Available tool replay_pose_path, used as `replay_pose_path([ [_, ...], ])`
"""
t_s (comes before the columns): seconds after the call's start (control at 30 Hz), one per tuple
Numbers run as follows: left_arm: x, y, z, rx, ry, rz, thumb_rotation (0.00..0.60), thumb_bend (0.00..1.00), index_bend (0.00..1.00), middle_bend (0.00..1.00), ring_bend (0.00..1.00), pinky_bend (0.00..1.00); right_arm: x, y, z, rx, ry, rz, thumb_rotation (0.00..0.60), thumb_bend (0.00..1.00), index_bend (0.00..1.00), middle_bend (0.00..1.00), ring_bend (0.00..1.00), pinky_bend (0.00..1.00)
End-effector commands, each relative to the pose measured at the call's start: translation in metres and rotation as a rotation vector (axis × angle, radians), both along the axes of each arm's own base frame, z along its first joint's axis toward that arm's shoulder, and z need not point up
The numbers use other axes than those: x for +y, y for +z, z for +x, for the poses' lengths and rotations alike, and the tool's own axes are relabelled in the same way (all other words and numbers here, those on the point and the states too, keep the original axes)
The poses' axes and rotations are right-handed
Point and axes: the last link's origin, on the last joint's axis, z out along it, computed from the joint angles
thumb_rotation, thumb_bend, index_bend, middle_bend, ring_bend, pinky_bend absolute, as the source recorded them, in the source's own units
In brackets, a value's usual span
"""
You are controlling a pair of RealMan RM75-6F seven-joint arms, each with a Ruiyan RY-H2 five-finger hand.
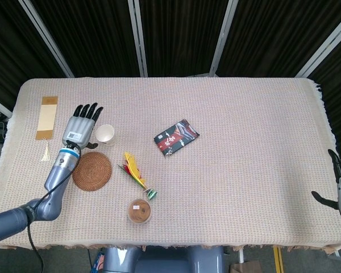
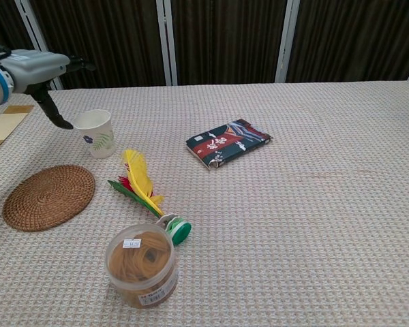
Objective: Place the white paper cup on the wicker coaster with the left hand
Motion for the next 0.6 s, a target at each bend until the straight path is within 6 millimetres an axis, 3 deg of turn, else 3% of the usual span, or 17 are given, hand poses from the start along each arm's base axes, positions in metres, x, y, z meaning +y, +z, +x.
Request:
replay_pose_path([
  [0.03, 0.015, -0.024, 0.004, 0.019, 0.046, -0.040, 0.600, 0.00, 0.01, 0.00, 0.00, 0.09, -0.001, -0.001, -0.001, 0.005, -0.002, 0.002, 0.600, 0.00, 0.00, 0.00, 0.00, 0.00],
  [0.23, 0.022, -0.041, -0.002, -0.020, 0.102, -0.066, 0.600, 0.00, 0.10, 0.10, 0.08, 0.21, -0.003, -0.003, -0.001, 0.013, -0.007, 0.001, 0.600, 0.00, 0.00, 0.00, 0.00, 0.00],
  [0.4, 0.025, -0.047, -0.003, -0.067, 0.114, -0.081, 0.600, 0.00, 0.34, 0.35, 0.27, 0.37, -0.004, -0.004, -0.001, 0.015, -0.008, 0.001, 0.600, 0.00, 0.00, 0.00, 0.00, 0.00],
  [0.6, 0.027, -0.046, -0.001, -0.099, 0.092, -0.067, 0.600, 0.03, 0.48, 0.47, 0.37, 0.45, -0.005, -0.004, -0.002, 0.013, -0.011, 0.001, 0.600, 0.00, 0.00, 0.00, 0.00, 0.00],
])
